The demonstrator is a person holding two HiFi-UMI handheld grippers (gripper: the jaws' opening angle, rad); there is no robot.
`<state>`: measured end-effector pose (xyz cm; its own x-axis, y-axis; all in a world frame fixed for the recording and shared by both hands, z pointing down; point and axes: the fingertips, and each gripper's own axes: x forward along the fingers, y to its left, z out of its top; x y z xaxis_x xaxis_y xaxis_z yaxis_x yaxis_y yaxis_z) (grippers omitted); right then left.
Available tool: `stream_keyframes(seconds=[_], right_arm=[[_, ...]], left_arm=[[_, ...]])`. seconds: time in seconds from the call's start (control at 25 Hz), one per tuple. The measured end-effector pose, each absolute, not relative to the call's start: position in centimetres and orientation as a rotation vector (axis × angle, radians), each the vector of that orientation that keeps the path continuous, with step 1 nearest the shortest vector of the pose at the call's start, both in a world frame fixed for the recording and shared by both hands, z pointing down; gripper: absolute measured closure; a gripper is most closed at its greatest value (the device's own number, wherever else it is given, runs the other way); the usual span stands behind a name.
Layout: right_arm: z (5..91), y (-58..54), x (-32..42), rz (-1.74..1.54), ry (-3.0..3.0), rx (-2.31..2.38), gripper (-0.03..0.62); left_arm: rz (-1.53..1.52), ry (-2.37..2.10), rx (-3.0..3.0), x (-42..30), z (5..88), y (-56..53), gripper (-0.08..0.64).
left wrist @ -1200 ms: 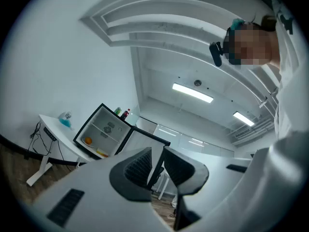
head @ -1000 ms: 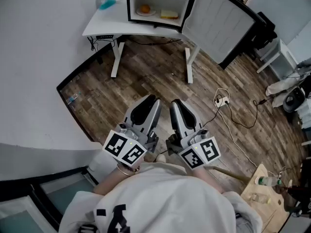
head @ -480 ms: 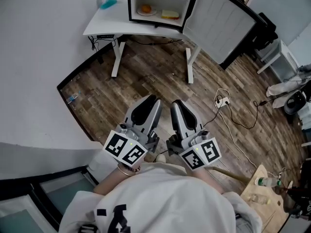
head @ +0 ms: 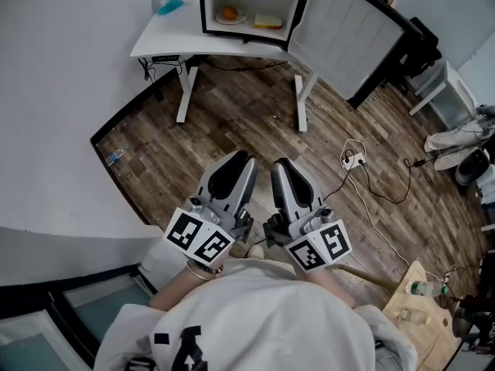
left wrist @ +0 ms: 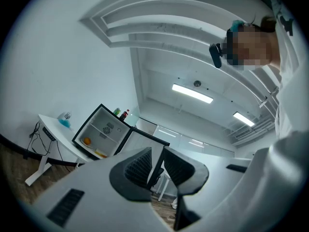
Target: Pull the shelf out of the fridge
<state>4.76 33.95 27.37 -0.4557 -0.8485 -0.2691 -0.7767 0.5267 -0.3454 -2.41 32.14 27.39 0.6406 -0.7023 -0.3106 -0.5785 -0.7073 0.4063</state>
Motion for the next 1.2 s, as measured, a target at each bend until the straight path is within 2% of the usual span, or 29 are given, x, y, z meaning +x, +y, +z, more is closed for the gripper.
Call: stream_keyframes(seconds=[1.2], right_arm=[[28.3, 34.4, 11.2, -0.313, 2.365, -1.209, 0.538]], left_arm=[[-0.674, -1.109, 2.571, 4.3, 28.2, 33.1, 0.479]])
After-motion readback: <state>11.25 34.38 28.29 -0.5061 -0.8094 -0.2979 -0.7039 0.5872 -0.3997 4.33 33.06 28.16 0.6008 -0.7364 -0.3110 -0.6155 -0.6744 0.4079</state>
